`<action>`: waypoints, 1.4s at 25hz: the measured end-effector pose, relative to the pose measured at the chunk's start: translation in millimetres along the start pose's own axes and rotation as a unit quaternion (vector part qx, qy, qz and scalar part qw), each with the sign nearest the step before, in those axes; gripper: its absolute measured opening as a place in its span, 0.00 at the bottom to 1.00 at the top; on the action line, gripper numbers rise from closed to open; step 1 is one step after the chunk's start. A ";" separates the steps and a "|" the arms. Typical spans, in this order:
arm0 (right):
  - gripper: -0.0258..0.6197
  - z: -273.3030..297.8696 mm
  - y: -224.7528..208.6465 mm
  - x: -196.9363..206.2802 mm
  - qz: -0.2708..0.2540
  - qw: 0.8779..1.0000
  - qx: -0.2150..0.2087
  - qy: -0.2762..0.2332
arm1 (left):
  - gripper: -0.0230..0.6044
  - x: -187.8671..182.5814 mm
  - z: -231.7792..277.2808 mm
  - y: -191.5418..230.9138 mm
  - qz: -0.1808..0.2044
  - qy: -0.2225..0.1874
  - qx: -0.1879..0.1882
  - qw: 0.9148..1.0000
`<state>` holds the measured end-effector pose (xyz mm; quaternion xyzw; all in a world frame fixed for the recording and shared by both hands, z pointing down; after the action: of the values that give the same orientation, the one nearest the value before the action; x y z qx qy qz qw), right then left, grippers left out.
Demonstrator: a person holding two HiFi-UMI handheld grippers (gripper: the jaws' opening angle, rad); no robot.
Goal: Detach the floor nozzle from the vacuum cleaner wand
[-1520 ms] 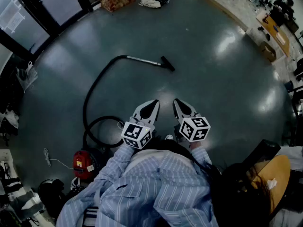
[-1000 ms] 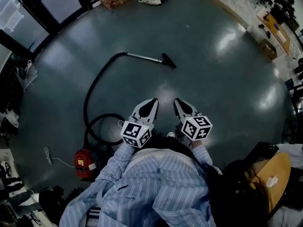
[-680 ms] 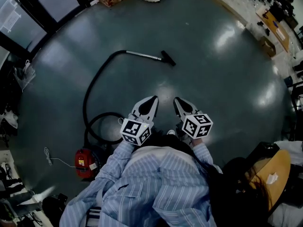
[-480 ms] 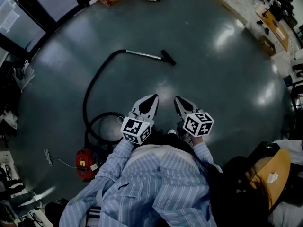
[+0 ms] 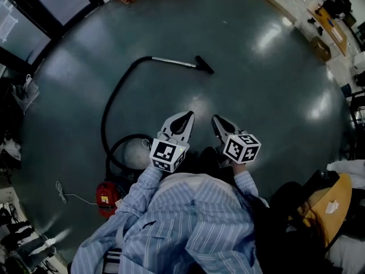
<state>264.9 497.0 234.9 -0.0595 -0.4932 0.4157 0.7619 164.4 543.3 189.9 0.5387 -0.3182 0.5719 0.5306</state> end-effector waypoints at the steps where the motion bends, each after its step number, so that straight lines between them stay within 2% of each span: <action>1: 0.06 1.1 0.1 2.6 0.000 1.000 0.002 0.004 | 0.04 2.0 0.4 1.6 -0.004 0.001 0.001 1.000; 8: 0.06 8.7 -12.5 1.9 0.007 1.000 0.016 0.023 | 0.04 11.7 11.3 10.5 -0.021 0.015 0.001 1.000; 12: 0.06 23.4 -25.5 -2.9 0.016 0.999 0.014 0.036 | 0.04 11.1 27.3 26.8 -0.043 0.018 -0.008 0.999; 15: 0.06 44.6 -40.2 -16.4 0.017 0.999 0.007 0.044 | 0.04 9.5 46.2 43.7 -0.044 0.022 -0.019 0.999; 21: 0.06 83.7 -76.4 -75.4 -0.002 0.999 -0.015 0.047 | 0.04 -8.6 106.8 75.3 -0.039 0.024 -0.039 0.998; 27: 0.06 110.4 -133.6 -149.5 -0.007 0.999 -0.020 0.044 | 0.04 -46.2 186.9 96.2 -0.054 0.005 -0.035 0.998; 35: 0.06 144.7 -192.1 -197.9 -0.010 0.997 -0.035 0.068 | 0.04 -70.1 262.0 117.8 -0.055 0.006 -0.055 0.997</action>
<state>226.2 189.5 265.4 -0.1095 -0.4554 0.3859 0.7948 115.4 252.0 204.5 0.5221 -0.3160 0.5264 0.5920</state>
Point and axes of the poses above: the fingertips, and each gripper's own axes: z forward along the fingers, y to its left, x out of its underside, the point moved 2 cm from there along -z, backward along the fingers, and after that the axes turned 6 degrees about y, right-handed, at the moved point
